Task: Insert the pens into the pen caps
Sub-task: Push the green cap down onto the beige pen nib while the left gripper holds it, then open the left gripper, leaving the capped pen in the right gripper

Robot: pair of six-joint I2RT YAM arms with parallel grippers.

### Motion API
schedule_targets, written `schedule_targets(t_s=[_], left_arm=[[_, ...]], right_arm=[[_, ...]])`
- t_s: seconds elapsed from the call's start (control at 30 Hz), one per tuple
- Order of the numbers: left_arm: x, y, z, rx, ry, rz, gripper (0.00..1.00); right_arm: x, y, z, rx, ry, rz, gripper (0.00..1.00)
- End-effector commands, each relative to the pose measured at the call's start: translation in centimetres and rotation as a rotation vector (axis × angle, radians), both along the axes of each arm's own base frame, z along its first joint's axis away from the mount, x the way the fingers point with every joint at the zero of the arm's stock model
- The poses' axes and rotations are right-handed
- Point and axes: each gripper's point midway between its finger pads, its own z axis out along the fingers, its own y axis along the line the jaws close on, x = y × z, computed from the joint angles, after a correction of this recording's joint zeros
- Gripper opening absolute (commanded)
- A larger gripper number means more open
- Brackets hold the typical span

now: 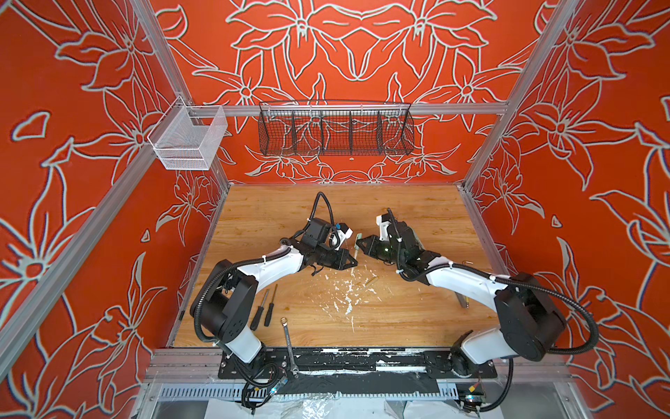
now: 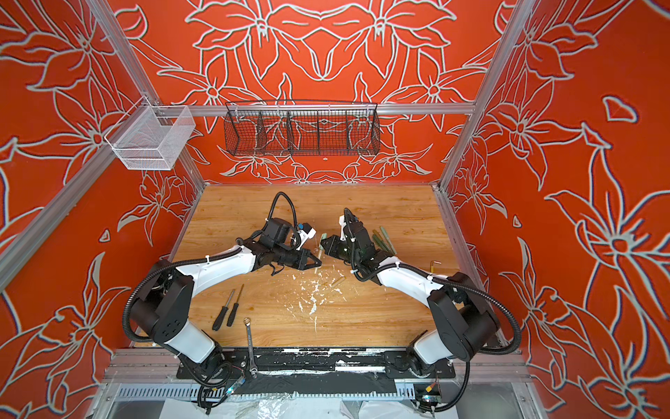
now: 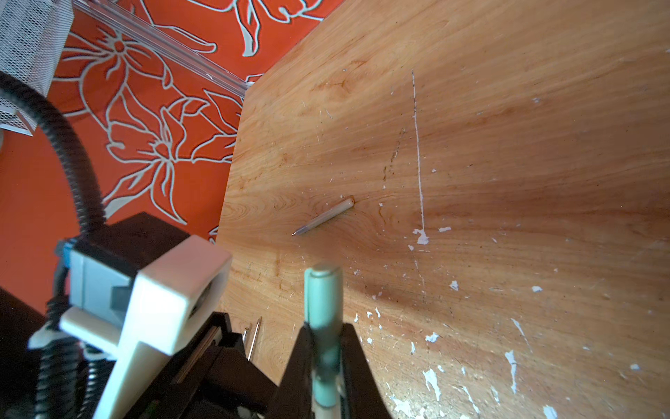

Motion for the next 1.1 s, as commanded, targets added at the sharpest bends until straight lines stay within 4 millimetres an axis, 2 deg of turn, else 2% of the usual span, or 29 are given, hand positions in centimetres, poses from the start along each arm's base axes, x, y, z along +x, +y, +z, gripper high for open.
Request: schedule_targets(t_s=[0.0, 0.03, 0.17, 0.23, 0.27, 0.33, 0.4, 0.47, 0.67, 0.87, 1.07], left_arm=[[5.8, -1.6, 11.0, -0.170, -0.472, 0.021, 0.00], [6.0, -1.3, 11.4, -0.247, -0.453, 0.044, 0.00], [6.3, -1.1, 11.7, -0.345, -0.397, 0.059, 0.00], [6.1, -1.2, 11.1, -0.280, -0.387, 0.043, 0.00], [5.8, -1.2, 11.7, -0.308, -0.384, 0.026, 0.00], [6.3, 0.2, 13.3, -0.485, -0.368, 0.063, 0.00], [7.1, 1.2, 13.3, -0.544, -0.298, 0.085, 0.00], [7.2, 1.1, 13.5, -0.560, -0.282, 0.070, 0.00], [6.5, 0.3, 16.2, -0.723, -0.238, -0.032, 0.00], [6.6, 0.4, 14.0, -0.568, -0.251, -0.007, 0.00], [6.0, 0.2, 12.2, -0.431, -0.268, -0.001, 0.00]], right_arm=[[-8.3, 1.6, -6.0, -0.049, 0.321, 0.214, 0.00], [-8.3, 1.5, -6.0, -0.053, 0.317, 0.212, 0.00], [-8.2, 1.4, -5.9, -0.068, 0.311, 0.214, 0.00], [-8.3, 1.4, -5.9, -0.067, 0.311, 0.218, 0.00], [-8.3, 1.4, -6.0, -0.070, 0.314, 0.218, 0.00], [-8.4, 1.3, -6.1, -0.075, 0.313, 0.223, 0.00], [-8.3, 1.3, -6.0, -0.077, 0.306, 0.222, 0.00], [-8.3, 1.3, -5.9, -0.078, 0.299, 0.227, 0.00], [-8.5, 1.2, -5.5, -0.093, 0.265, 0.251, 0.00], [-8.8, 0.9, -5.8, -0.103, 0.269, 0.250, 0.00], [-8.2, 1.1, -5.0, -0.098, 0.245, 0.244, 0.00]])
